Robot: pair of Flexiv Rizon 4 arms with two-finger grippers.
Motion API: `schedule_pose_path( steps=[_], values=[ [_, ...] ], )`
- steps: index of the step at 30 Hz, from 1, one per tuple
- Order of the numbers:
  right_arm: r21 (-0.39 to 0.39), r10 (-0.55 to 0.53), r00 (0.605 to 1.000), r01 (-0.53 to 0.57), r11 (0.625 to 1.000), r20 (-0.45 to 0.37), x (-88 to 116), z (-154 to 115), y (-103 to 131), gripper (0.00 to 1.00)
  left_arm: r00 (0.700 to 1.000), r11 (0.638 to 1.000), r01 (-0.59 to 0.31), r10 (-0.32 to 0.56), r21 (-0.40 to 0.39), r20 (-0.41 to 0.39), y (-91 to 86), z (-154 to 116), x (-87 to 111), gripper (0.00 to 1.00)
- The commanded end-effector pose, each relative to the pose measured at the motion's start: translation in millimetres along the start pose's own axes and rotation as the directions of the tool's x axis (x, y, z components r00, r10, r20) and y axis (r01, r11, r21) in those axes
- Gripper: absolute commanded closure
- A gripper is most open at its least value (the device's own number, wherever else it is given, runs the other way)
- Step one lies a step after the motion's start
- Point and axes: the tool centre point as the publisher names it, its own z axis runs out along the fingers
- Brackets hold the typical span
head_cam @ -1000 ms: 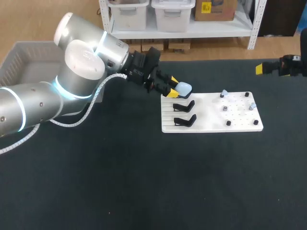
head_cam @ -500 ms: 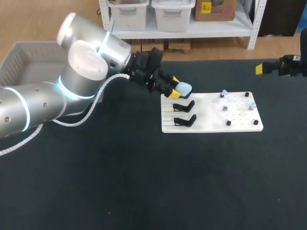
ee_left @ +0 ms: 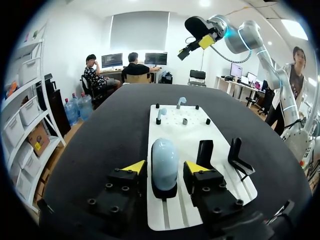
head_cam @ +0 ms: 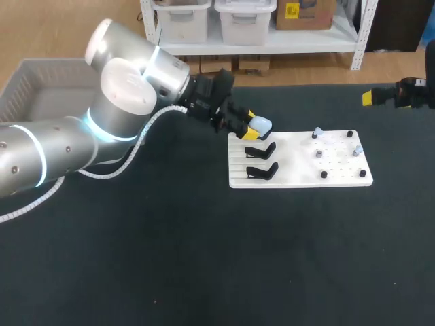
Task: Pick up each earbud case from the left stands, insert the matching earbuds, close the lid, and place the case in the box.
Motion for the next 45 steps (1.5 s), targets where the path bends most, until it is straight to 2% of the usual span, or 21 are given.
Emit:
schedule_pose_path(
  steps=[1, 2, 4, 6, 8, 11, 12, 18, 22, 30, 36, 39, 45],
  values=[
    [0.002, 0.000, 1.000, 0.000, 1.000, -0.001, 0, -1, 0, 0.00, 1.000, 1.000, 0.000, 0.000, 0.001, -0.006, 2.0, 0, -0.3, 0.59],
    [0.002, 0.000, 1.000, 0.000, 1.000, -0.001, 0, -1, 0, 0.00, 1.000, 1.000, 0.001, -0.001, 0.000, -0.007, 1.8, 0, -0.4, 0.65],
    [0.002, 0.000, 1.000, 0.000, 1.000, -0.001, 0, -1, 0, 0.00, 1.000, 1.000, 0.000, 0.000, -0.003, -0.008, 1.3, -1, -1.0, 0.67],
    [0.002, 0.000, 1.000, 0.000, 1.000, -0.001, 0, -1, 0, 0.00, 1.000, 1.000, -0.001, 0.001, -0.006, -0.009, 0.5, -3, -1.8, 0.76],
    [0.002, 0.000, 1.000, 0.000, 1.000, -0.001, 0, -1, 0, 0.00, 1.000, 1.000, -0.001, 0.001, -0.007, -0.009, -0.7, -3, -2.5, 0.79],
    [0.002, 0.000, 1.000, 0.000, 1.000, -0.001, 0, -1, 0, 0.00, 1.000, 1.000, -0.006, 0.006, -0.009, -0.009, -4.1, -5, -4.6, 0.97],
    [0.002, 0.000, 1.000, 0.000, 1.000, -0.001, 0, -1, 0, 0.00, 1.000, 1.000, -0.007, 0.007, -0.010, -0.009, -5.0, -5, -5.1, 1.00],
    [0.002, 0.000, 1.000, 0.000, 1.000, -0.001, 0, -1, 0, 0.00, 1.000, 1.000, -0.020, 0.020, -0.025, 0.003, -10.5, -12, -10.0, 1.00],
    [0.002, 0.000, 1.000, 0.000, 1.000, -0.001, 0, -1, 0, 0.00, 0.998, 0.998, -0.036, 0.038, -0.045, 0.042, -16.6, -22, -18.7, 1.00],
    [0.002, 0.000, 1.000, 0.000, 1.000, -0.001, 0, -1, 0, 0.00, 0.978, 0.994, -0.054, 0.071, -0.091, 0.196, -29.0, -53, -56.0, 1.00],
    [0.002, 0.000, 1.000, 0.000, 1.000, -0.001, 0, -1, 0, 0.00, 0.968, 0.986, -0.102, 0.129, -0.129, 0.214, -37.1, -67, -83.5, 1.00],
    [0.002, 0.000, 1.000, 0.000, 1.000, -0.001, 0, -1, 0, 0.00, 0.967, 0.985, -0.105, 0.134, -0.139, 0.218, -39.0, -70, -88.7, 1.00],
    [0.002, 0.000, 1.000, 0.000, 1.000, -0.001, 0, -1, 0, 0.00, 0.955, 0.987, -0.070, 0.108, -0.143, 0.276, -38.9, -71, -92.0, 1.00]
  ],
)
